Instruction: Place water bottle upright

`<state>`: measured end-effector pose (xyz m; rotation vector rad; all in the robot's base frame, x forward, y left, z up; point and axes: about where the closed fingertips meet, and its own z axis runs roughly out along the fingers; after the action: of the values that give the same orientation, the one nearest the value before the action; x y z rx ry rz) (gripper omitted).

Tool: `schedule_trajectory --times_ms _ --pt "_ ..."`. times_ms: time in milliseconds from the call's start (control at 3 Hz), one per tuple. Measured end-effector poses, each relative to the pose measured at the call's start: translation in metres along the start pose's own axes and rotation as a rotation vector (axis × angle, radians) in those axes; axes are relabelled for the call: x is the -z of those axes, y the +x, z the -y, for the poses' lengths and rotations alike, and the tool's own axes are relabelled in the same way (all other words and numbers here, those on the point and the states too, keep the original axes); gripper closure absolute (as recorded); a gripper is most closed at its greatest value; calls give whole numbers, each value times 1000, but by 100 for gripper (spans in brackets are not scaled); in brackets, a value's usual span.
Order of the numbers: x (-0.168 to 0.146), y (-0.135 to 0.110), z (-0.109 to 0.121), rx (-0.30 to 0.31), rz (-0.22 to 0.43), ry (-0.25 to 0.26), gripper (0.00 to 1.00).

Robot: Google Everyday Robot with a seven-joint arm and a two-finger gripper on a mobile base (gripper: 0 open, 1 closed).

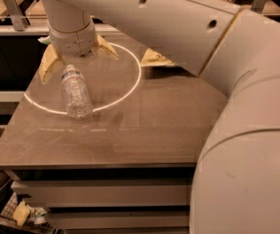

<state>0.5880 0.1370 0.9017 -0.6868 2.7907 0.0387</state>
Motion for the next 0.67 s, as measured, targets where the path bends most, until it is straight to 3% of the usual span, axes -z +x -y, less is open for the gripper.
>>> schedule_trajectory --times_ms 667 --pt "-23 0 -14 35 -59 -24 0"
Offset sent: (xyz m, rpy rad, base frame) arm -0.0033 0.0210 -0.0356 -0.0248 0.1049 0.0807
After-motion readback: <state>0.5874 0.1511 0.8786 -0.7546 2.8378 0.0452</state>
